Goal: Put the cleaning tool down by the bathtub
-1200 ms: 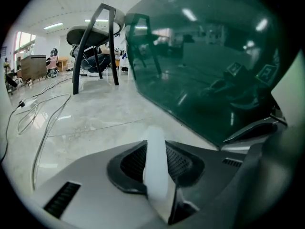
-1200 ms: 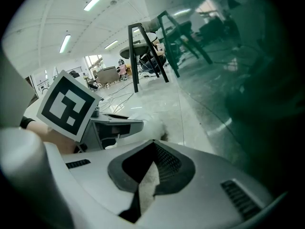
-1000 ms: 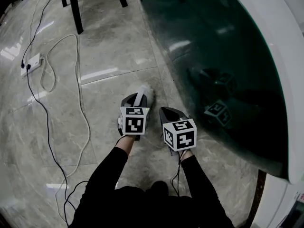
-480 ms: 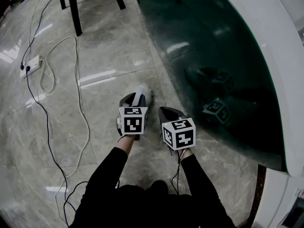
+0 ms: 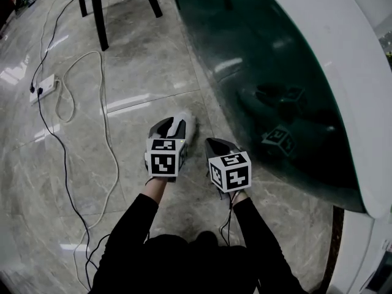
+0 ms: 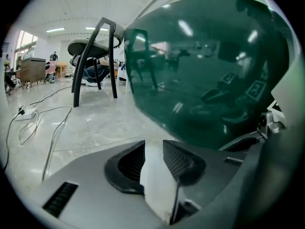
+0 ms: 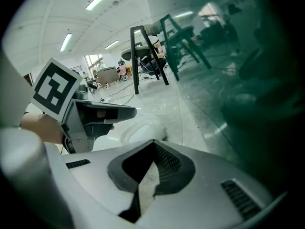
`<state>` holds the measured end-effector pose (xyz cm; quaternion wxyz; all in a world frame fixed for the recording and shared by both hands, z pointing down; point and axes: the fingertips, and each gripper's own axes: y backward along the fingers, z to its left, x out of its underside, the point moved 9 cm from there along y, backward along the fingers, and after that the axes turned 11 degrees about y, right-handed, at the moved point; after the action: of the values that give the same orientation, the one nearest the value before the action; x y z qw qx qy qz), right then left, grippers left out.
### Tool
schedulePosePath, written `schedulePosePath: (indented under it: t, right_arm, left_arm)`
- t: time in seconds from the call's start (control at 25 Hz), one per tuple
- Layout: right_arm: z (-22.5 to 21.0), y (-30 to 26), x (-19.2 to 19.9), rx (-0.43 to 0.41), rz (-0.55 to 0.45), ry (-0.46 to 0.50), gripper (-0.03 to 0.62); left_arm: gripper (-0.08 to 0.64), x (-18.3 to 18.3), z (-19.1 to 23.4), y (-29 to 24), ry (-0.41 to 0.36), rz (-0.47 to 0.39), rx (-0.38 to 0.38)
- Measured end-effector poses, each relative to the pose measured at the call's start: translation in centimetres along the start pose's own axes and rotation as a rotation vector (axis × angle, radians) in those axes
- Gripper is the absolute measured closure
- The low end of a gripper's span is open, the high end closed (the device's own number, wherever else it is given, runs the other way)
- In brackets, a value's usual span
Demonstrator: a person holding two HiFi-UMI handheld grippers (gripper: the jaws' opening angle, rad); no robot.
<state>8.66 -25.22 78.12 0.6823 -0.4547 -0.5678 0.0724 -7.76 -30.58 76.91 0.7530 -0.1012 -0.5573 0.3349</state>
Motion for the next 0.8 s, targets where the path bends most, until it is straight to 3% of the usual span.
schedulePosePath:
  t: [0.12,0.48,0.8]
  right_arm:
    - [-0.1,0.3,-0.6,0.003,-0.009,0.014,0.592]
    - [-0.1,1.7,-1.9,0.007,-0.028,0.036,0.592]
    - [0.7,2.1,-2.4,-0.019,-0.054,0.030,0.592]
  left_arm:
    - [0.436,-0.6,-0.1,1.1,-0.010,-0.008,0.029]
    - [0.537,-1.5,-0.5,4.3,-0.027,-0.046,0.072]
    - [0.552,-0.9,-0.1,6.0,0.039,-0.050,0.080]
